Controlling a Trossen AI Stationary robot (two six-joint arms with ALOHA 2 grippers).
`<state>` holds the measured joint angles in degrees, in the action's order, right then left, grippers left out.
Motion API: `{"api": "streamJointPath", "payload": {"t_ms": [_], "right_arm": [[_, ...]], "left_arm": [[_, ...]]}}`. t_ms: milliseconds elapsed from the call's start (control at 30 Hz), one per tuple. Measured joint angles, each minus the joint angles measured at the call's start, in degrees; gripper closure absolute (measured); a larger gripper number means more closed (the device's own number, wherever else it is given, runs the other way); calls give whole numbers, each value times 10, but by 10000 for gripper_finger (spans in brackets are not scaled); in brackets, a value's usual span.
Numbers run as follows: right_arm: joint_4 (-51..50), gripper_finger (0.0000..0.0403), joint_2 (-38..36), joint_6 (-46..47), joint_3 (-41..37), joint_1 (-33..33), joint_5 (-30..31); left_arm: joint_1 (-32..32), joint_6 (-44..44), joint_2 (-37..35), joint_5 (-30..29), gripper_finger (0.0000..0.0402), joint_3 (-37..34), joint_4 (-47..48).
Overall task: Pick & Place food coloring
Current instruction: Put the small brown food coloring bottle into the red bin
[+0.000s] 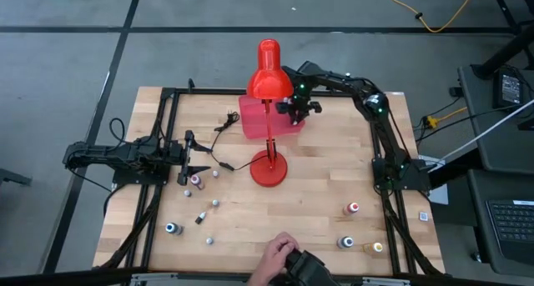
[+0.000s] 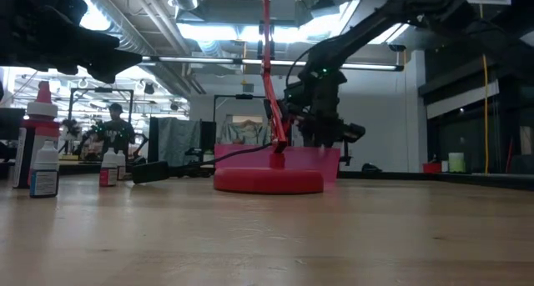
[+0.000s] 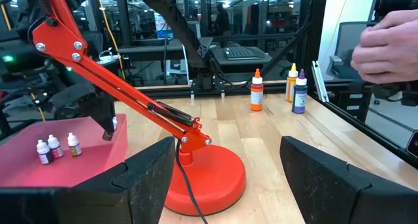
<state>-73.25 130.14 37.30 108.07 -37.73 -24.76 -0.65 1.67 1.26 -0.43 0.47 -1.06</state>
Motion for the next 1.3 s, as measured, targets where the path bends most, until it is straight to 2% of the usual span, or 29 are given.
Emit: {"api": "streamJointPath", "payload": {"t_ms": [233, 400, 800, 1167, 1300], "right_arm": [[-109, 330, 58, -49, 96, -1, 53], [-109, 330, 74, -51, 127, 0, 49], [-105, 330, 75, -45, 98, 0, -3], [-99, 330, 85, -49, 93, 1, -8], [-100, 316, 85, -51, 93, 1, -8]], "left_arm": [[0, 0, 0, 0, 128, 0, 0], [0, 0, 0, 0, 130, 0, 0], [0, 0, 0, 0, 129, 0, 0], [0, 0, 0, 0, 128, 0, 0], [0, 0, 0, 0, 130, 0, 0]]}}
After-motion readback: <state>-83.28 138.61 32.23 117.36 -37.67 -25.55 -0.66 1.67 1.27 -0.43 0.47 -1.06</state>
